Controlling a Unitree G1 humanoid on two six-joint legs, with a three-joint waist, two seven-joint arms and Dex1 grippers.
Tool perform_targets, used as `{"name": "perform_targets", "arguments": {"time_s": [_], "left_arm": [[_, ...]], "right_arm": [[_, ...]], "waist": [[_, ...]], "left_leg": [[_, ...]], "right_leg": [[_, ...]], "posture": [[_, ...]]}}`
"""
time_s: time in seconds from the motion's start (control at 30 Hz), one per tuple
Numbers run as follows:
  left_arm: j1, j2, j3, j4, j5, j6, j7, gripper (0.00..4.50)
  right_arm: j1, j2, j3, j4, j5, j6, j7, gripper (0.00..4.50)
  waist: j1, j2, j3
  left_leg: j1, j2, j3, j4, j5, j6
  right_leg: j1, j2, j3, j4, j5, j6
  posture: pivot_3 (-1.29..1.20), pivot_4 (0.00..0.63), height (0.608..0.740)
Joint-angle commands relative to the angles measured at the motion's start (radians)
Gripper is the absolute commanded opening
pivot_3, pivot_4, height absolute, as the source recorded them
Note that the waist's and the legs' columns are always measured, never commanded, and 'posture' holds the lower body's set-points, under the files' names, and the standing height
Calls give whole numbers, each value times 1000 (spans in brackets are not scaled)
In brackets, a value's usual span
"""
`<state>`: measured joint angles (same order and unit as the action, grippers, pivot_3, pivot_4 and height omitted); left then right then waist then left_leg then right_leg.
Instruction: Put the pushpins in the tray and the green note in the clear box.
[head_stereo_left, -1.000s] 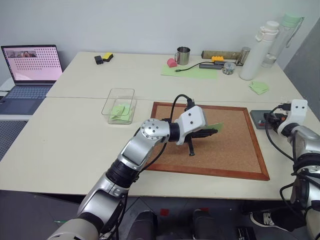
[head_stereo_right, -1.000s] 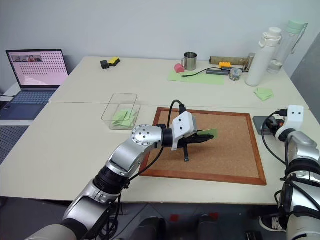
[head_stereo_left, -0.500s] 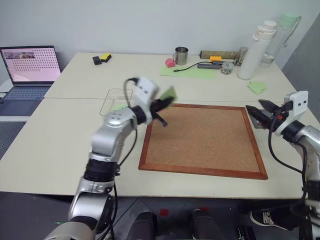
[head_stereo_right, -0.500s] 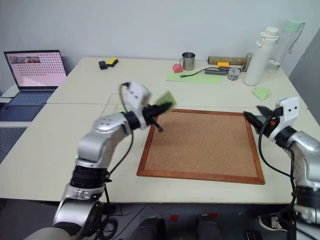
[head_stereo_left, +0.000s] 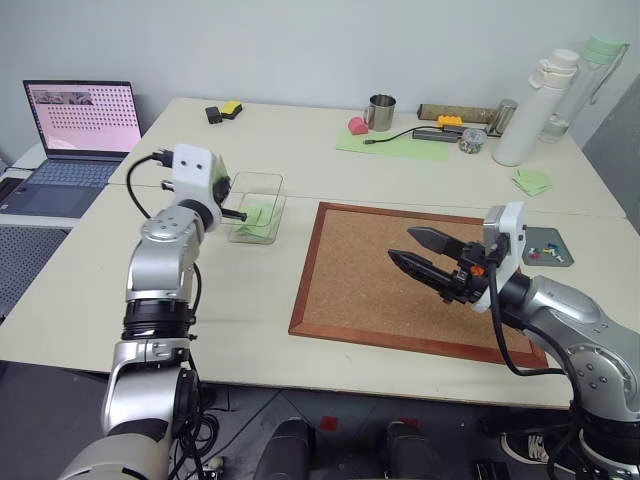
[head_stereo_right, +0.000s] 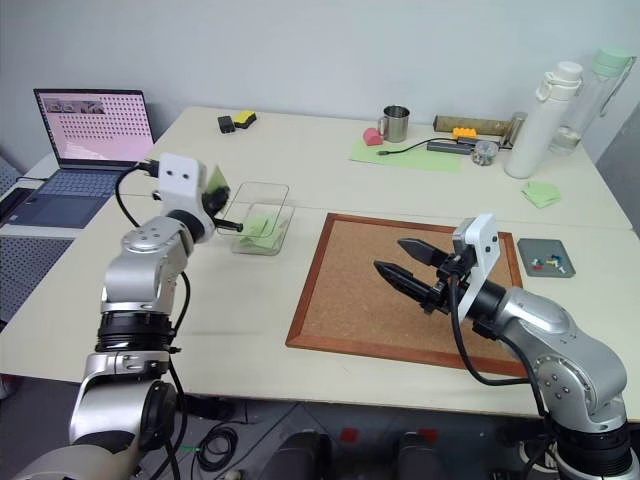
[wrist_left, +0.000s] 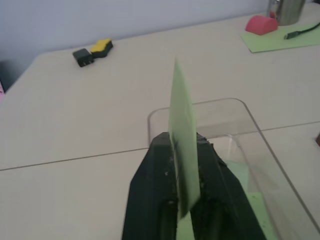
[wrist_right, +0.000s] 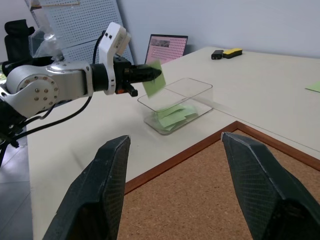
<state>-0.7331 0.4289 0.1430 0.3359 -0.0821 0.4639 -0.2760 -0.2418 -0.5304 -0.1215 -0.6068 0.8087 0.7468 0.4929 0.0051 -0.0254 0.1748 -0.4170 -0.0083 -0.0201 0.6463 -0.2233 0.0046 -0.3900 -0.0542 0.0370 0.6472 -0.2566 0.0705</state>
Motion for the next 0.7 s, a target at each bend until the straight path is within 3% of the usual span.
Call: {"name": "perform_targets", "arguments": {"time_s": [0.03,0.2,0.3,0.4,0.53,0.7], "left_arm": [[-47,9,5,12,3,-56,0,1334],[-46,13,-15,6,9,-79,-19,2165],[-15,-6,-37,-140,-110,-4,-175,2791],[29,26,-85,-289,-203,107,-324,2791],[140,147,-179,-502,-286,210,-526,2791],[278,244,-183,-600,-323,233,-613,2791]], "right_arm": [[5,-11,-27,-41,-3,-22,-11,3034],[22,-29,-54,-35,-10,-30,-18,3034],[37,-53,-77,-26,-22,-37,-8,3034],[67,-114,-91,-14,-55,-46,34,3034],[146,-208,-134,11,-85,-67,115,3034],[220,-249,-213,25,-69,-59,157,3034]], "waist": [[-3,0,0],[-7,0,0],[-7,0,0],[-6,0,0],[-8,0,0],[-18,1,0]], "left_leg": [[0,0,0,0,0,0],[0,0,0,-1,0,0],[0,0,0,0,0,0],[0,0,1,0,0,0],[0,0,1,-1,0,0],[2,3,2,-1,0,0]], "right_leg": [[0,0,0,0,0,0],[0,0,0,0,0,0],[0,0,0,0,0,0],[0,0,0,0,0,0],[0,0,1,-1,0,-1],[0,1,2,0,-2,-3]], "posture": [[0,150,740],[0,150,740],[0,150,740],[0,150,740],[0,150,740],[0,150,740]]}}
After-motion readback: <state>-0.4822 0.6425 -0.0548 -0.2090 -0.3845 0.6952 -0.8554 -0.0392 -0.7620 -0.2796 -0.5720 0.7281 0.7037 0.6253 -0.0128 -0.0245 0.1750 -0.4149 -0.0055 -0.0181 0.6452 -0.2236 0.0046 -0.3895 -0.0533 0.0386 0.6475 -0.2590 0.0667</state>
